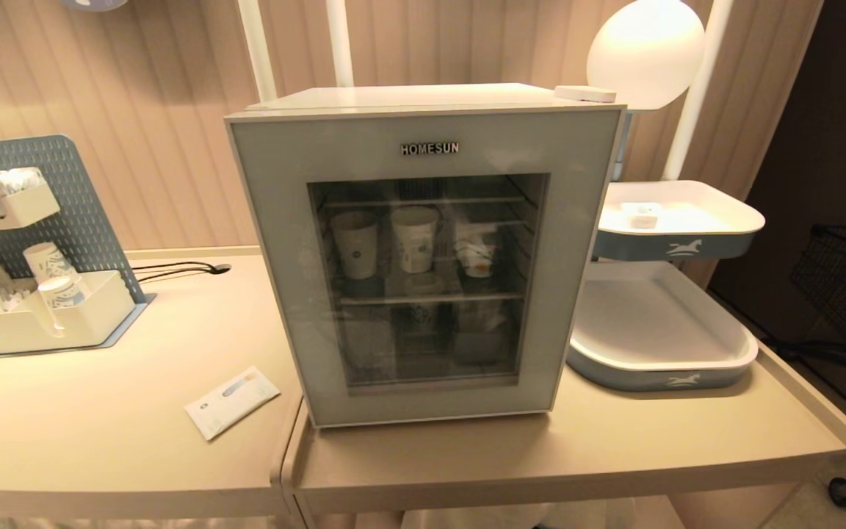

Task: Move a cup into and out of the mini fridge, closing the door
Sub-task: Open the freezer door

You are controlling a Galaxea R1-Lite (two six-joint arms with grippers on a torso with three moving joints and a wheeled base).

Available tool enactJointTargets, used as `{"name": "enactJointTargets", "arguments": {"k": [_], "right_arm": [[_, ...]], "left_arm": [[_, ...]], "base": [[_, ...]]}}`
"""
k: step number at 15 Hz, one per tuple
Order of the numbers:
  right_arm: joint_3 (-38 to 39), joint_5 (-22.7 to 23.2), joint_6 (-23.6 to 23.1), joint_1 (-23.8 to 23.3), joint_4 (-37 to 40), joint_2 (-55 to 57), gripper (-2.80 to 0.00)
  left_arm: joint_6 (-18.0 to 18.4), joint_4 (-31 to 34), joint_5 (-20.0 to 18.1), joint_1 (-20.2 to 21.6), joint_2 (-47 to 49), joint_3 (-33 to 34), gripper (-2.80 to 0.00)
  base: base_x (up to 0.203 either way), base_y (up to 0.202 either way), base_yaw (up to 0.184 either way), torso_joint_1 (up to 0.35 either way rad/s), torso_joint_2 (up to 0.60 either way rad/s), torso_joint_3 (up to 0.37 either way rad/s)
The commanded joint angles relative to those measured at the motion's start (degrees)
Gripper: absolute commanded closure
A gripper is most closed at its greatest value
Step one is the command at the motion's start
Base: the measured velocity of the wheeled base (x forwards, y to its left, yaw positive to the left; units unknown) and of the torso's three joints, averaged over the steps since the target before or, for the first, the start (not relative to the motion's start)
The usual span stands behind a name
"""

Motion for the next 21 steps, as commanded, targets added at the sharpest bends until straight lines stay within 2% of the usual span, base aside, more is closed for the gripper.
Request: {"name": "enactJointTargets", "arguments": {"k": [1, 3, 5, 7, 9, 10, 11, 12, 13, 14, 15, 16, 17, 18, 19, 21], "right_arm": [[-0.01, 0.03, -0.06, 0.02, -0.02, 0.10, 0.00], [-0.01, 0.03, 0.00, 0.02, -0.08, 0.10, 0.00], [0.16, 0.03, 0.03, 0.02, -0.38, 0.10, 0.00], [0.16, 0.03, 0.03, 0.02, -0.46, 0.10, 0.00], [0.16, 0.03, 0.03, 0.02, -0.46, 0.10, 0.00], [0.16, 0.03, 0.03, 0.02, -0.46, 0.10, 0.00], [0.16, 0.03, 0.03, 0.02, -0.45, 0.10, 0.00], [0.16, 0.03, 0.03, 0.02, -0.37, 0.10, 0.00], [0.16, 0.03, 0.12, 0.02, -0.46, 0.19, 0.00], [0.12, 0.02, 0.21, 0.02, -0.46, 0.19, 0.00], [0.07, -0.06, 0.29, 0.02, -0.46, 0.19, 0.00], [0.07, -0.06, 0.29, 0.02, -0.46, 0.19, 0.00], [0.07, -0.06, 0.29, 0.02, -0.46, 0.19, 0.00], [0.07, -0.06, 0.29, 0.02, -0.46, 0.11, 0.00], [0.07, -0.06, 0.29, 0.02, -0.46, 0.19, 0.00], [0.07, -0.06, 0.29, 0.02, -0.46, 0.19, 0.00]], "left_arm": [[-1.23, 7.18, 1.11, -0.06, 3.53, -14.96, 0.00], [-4.72, 19.93, 1.62, -1.60, 10.80, -34.86, 0.00], [-9.99, 27.99, 1.50, -7.14, 23.89, -46.74, 0.00], [-15.34, 29.40, 1.30, -14.63, 37.97, -49.73, 0.00], [-18.09, 25.17, -0.73, -17.64, 51.24, -50.00, 0.00], [-18.88, 21.88, -3.25, -17.31, 58.22, -50.63, 0.00], [-19.28, 18.52, -7.75, -16.03, 65.06, -51.73, 0.00], [-19.32, 15.90, -14.17, -13.81, 70.56, -52.89, 0.00], [-18.65, 13.24, -25.18, -10.22, 75.50, -53.94, 0.00], [-16.77, 10.56, -38.27, -5.89, 79.83, -54.55, 0.00], [-14.34, 8.52, -47.19, -2.13, 83.85, -54.84, 0.00], [-10.12, 6.54, -53.77, 1.02, 87.63, -54.56, -2.80], [-4.61, 4.40, -56.23, 2.89, 91.04, -53.92, -2.80], [-1.23, 2.00, -57.65, 4.25, 93.91, -53.31, -2.80], [0.58, -1.74, -59.02, 5.56, 95.96, -52.12, -2.80], [1.82, -8.58, -61.13, 6.71, 97.06, -48.40, -2.80]], "base": [[0.000, 0.000, 0.000, 0.000, 0.00, 0.000], [0.000, 0.000, 0.000, 0.000, 0.00, 0.000], [0.000, 0.000, 0.000, 0.000, 0.00, 0.000], [0.000, 0.000, 0.000, 0.000, 0.00, 0.000], [0.000, 0.000, 0.000, 0.000, 0.00, 0.000], [0.000, 0.000, 0.000, 0.000, 0.00, 0.000], [0.000, 0.000, 0.000, 0.000, 0.00, 0.000], [0.000, 0.000, 0.000, 0.000, 0.00, 0.000], [0.000, 0.000, 0.000, 0.000, 0.00, 0.000], [0.000, 0.000, 0.000, 0.000, 0.00, 0.000], [0.000, 0.000, 0.000, 0.000, 0.00, 0.000], [0.000, 0.000, 0.000, 0.000, 0.00, 0.000], [0.000, 0.000, 0.000, 0.000, 0.00, 0.000], [0.000, 0.000, 0.000, 0.000, 0.00, 0.000], [0.000, 0.000, 0.000, 0.000, 0.00, 0.000], [0.000, 0.000, 0.000, 0.000, 0.00, 0.000]]}}
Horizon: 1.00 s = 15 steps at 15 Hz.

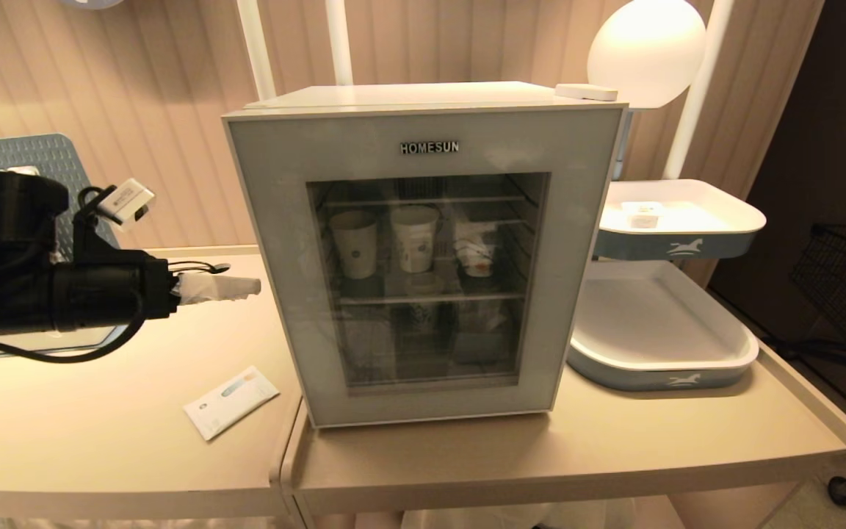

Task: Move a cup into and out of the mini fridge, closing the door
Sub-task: Open the freezer door

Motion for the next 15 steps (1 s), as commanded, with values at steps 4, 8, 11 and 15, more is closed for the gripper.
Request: {"name": "enactJointTargets", "arguments": {"k": [4, 8, 11, 15], "right_arm": [[0.00, 0.05, -0.02, 0.02, 0.09, 0.07, 0.00], [0.00, 0.05, -0.02, 0.02, 0.00, 0.09, 0.00], [0.00, 0.05, -0.02, 0.02, 0.00, 0.09, 0.00], [0.00, 0.05, -0.02, 0.02, 0.00, 0.09, 0.00]], "left_arm": [[0.48, -14.10, -1.67, 0.07, 4.28, 5.48, -2.80], [0.76, -15.11, -2.28, -3.11, 5.55, 6.80, -2.80], [0.77, -25.17, -2.96, -4.87, 6.79, 11.32, -2.80], [-1.03, -51.40, -2.97, -6.32, 11.43, 19.24, -2.80]], "base": [[0.000, 0.000, 0.000, 0.000, 0.00, 0.000], [0.000, 0.000, 0.000, 0.000, 0.00, 0.000], [0.000, 0.000, 0.000, 0.000, 0.00, 0.000], [0.000, 0.000, 0.000, 0.000, 0.00, 0.000]]}}
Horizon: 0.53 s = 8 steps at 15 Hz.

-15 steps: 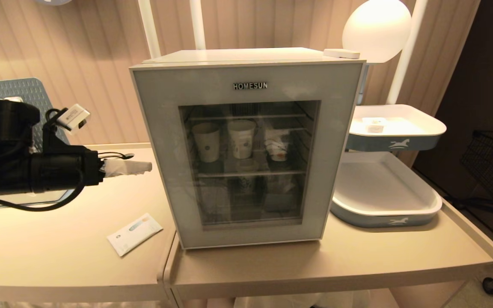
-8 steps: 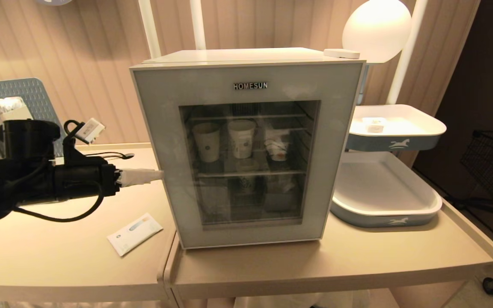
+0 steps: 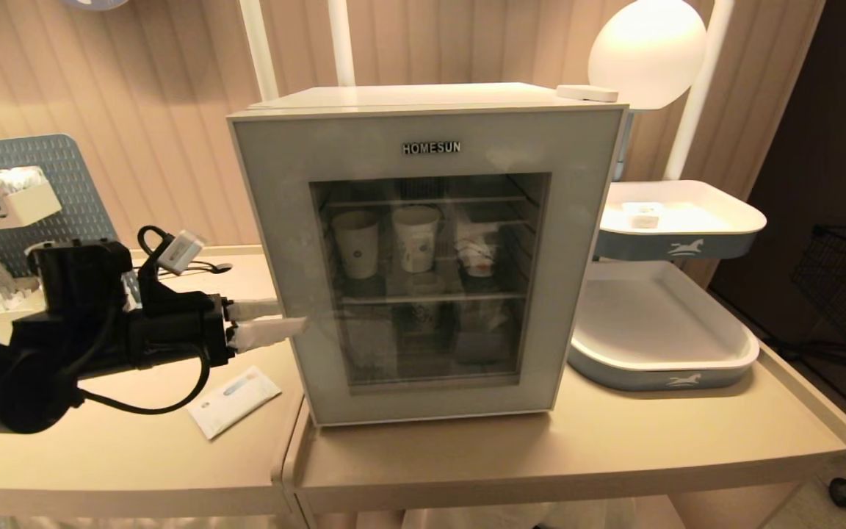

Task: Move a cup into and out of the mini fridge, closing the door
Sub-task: Open the freezer door

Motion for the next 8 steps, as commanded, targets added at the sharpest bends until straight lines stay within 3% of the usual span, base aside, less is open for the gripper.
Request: {"name": "enactJointTargets", "arguments": {"k": [1, 3, 8], "right_arm": [[0.00, 0.02, -0.04, 0.02, 0.00, 0.09, 0.00], [0.00, 0.02, -0.04, 0.02, 0.00, 0.09, 0.00], [0.00, 0.02, -0.04, 0.02, 0.00, 0.09, 0.00]], "left_arm": [[-2.64, -13.96, -0.11, -0.90, 3.25, 3.54, -2.80], [-8.51, -17.57, -0.17, -1.21, 2.48, 5.80, -2.80], [-12.89, -17.80, -0.20, -1.21, -6.56, 11.32, -2.80]], "base": [[0.000, 0.000, 0.000, 0.000, 0.00, 0.000], [0.000, 0.000, 0.000, 0.000, 0.00, 0.000], [0.000, 0.000, 0.000, 0.000, 0.00, 0.000]]}}
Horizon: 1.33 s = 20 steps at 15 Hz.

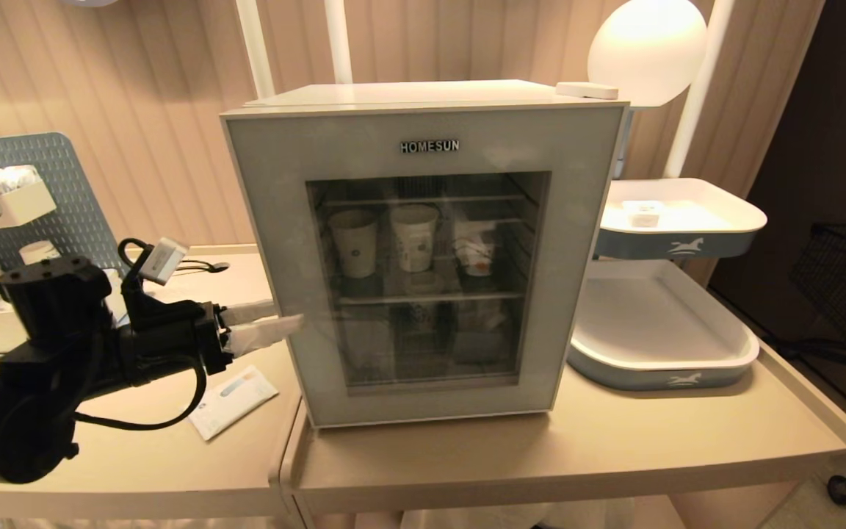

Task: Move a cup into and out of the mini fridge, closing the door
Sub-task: Open the freezer door

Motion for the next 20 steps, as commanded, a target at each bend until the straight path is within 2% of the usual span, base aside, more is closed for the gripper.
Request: {"name": "enactJointTargets", "arguments": {"k": [1, 5, 7, 11, 14, 15, 18, 20], "right_arm": [[0.00, 0.05, -0.03, 0.02, 0.00, 0.09, 0.00], [0.00, 0.05, -0.03, 0.02, 0.09, 0.09, 0.00], [0.00, 0.05, -0.03, 0.02, 0.00, 0.09, 0.00], [-0.09, 0.05, -0.03, 0.02, 0.27, 0.09, 0.00], [-0.09, 0.05, -0.03, 0.02, 0.27, 0.09, 0.00], [-0.09, 0.05, -0.03, 0.02, 0.27, 0.09, 0.00], [-0.09, 0.05, -0.03, 0.02, 0.27, 0.09, 0.00], [-0.09, 0.05, -0.03, 0.02, 0.27, 0.09, 0.00]], "left_arm": [[-1.16, 0.07, -1.14, -0.02, -6.68, 2.87, -2.80], [-1.92, 0.77, -1.36, -0.08, -17.98, 9.59, -2.80], [-2.09, 4.04, -1.25, -0.08, -23.44, 11.23, -2.80], [-2.12, 20.72, -0.99, 0.35, -35.03, 10.49, -2.80], [-2.07, 34.85, -0.49, 0.82, -39.56, 6.88, -2.80], [-1.89, 36.95, 0.55, 1.55, -39.64, 6.63, 0.00], [-1.97, 37.58, 1.93, 4.79, -37.48, 6.95, 0.00], [-2.13, 37.46, 1.86, 8.57, -35.74, 7.05, 0.00]], "base": [[0.000, 0.000, 0.000, 0.000, 0.00, 0.000], [0.000, 0.000, 0.000, 0.000, 0.00, 0.000], [0.000, 0.000, 0.000, 0.000, 0.00, 0.000], [0.000, 0.000, 0.000, 0.000, 0.00, 0.000], [0.000, 0.000, 0.000, 0.000, 0.00, 0.000], [0.000, 0.000, 0.000, 0.000, 0.00, 0.000], [0.000, 0.000, 0.000, 0.000, 0.00, 0.000], [0.000, 0.000, 0.000, 0.000, 0.00, 0.000]]}}
